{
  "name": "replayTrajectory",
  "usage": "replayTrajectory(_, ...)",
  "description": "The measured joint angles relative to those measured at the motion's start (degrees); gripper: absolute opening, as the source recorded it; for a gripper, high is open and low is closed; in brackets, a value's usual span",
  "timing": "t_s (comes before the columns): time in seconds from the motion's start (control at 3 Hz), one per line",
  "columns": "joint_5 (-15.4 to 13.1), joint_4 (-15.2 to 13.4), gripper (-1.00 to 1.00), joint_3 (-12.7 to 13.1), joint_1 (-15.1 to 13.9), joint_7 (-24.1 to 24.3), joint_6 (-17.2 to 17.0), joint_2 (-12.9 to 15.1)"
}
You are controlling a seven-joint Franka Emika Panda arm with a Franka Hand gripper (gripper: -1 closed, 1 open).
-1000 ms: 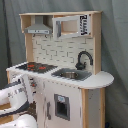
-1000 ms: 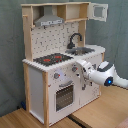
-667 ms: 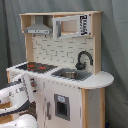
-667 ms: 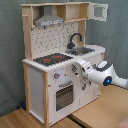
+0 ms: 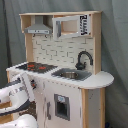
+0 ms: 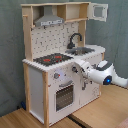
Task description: Play with the kitchen
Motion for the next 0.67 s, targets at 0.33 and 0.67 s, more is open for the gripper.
replayTrajectory(0.33, 0.00, 0.03, -1.00, -0.03, 0.00, -6.34, -0.05, 0.00)
replayTrajectory(0.67, 0.00, 0.11, -1.00, -0.03, 0.01, -12.34, -0.23, -0.01)
